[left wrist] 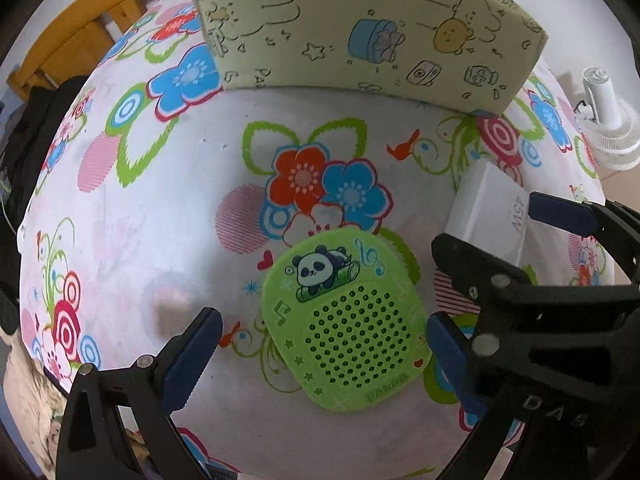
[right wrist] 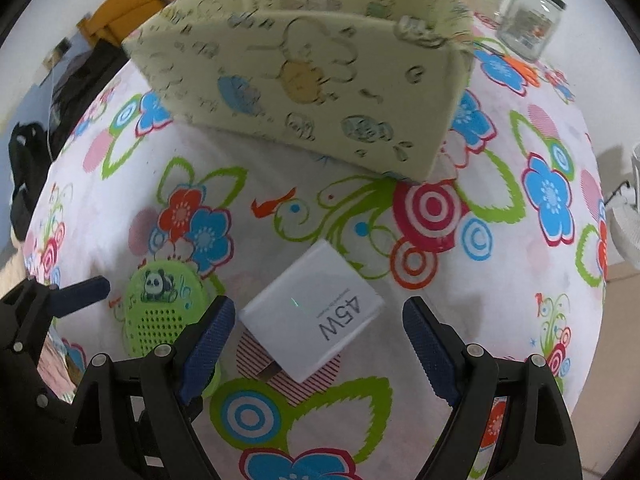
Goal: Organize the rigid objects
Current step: 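Grasp the green panda speaker with the left tool while the right tool grasps the white charger, then lift the speaker and charger and carry them toward the fabric box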
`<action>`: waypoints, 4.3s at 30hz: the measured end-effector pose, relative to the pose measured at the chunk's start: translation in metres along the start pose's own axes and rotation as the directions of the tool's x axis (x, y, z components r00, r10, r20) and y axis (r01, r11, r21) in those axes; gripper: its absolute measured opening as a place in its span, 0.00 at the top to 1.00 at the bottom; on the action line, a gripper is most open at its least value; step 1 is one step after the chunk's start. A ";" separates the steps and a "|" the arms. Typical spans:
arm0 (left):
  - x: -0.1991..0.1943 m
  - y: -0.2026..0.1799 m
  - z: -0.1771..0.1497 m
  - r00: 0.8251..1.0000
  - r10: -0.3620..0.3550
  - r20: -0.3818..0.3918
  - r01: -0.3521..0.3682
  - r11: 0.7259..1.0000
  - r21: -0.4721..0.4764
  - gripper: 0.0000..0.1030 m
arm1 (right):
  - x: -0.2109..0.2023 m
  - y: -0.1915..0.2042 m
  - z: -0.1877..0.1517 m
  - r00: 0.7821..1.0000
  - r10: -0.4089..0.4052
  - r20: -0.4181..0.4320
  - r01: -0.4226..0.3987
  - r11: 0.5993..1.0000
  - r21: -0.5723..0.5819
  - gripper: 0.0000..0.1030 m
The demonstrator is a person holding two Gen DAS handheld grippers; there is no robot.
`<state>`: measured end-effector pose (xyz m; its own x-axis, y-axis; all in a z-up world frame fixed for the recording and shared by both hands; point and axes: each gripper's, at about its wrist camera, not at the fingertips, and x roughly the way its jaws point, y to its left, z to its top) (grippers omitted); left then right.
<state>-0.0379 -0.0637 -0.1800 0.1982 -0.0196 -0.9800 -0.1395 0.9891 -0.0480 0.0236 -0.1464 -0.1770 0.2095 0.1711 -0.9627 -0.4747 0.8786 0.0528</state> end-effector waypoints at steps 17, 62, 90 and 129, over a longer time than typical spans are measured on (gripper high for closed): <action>0.006 -0.017 -0.020 0.999 0.003 -0.033 -0.006 0.994 -0.111 0.17 | 0.003 -0.019 -0.004 1.000 -0.016 -0.006 0.016 0.999 0.036 0.28; -0.019 -0.002 0.035 0.999 -0.013 0.034 0.010 0.997 0.079 0.22 | -0.021 -0.025 -0.013 0.999 -0.031 0.013 0.028 0.985 0.171 0.34; -0.095 0.022 0.077 0.982 -0.075 0.175 0.022 0.957 0.288 0.22 | -0.094 -0.001 0.036 0.981 -0.148 0.126 0.094 0.927 0.363 0.34; -0.135 0.031 0.113 0.957 -0.133 0.258 0.037 0.938 0.346 0.22 | -0.137 0.006 0.070 0.952 -0.227 0.205 0.127 0.902 0.412 0.34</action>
<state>0.0402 -0.0143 -0.0269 0.4587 -0.1123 -0.8815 0.2121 0.9771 -0.0141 0.0514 -0.1335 -0.0263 0.4826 0.0544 -0.8742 -0.0493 0.9982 0.0349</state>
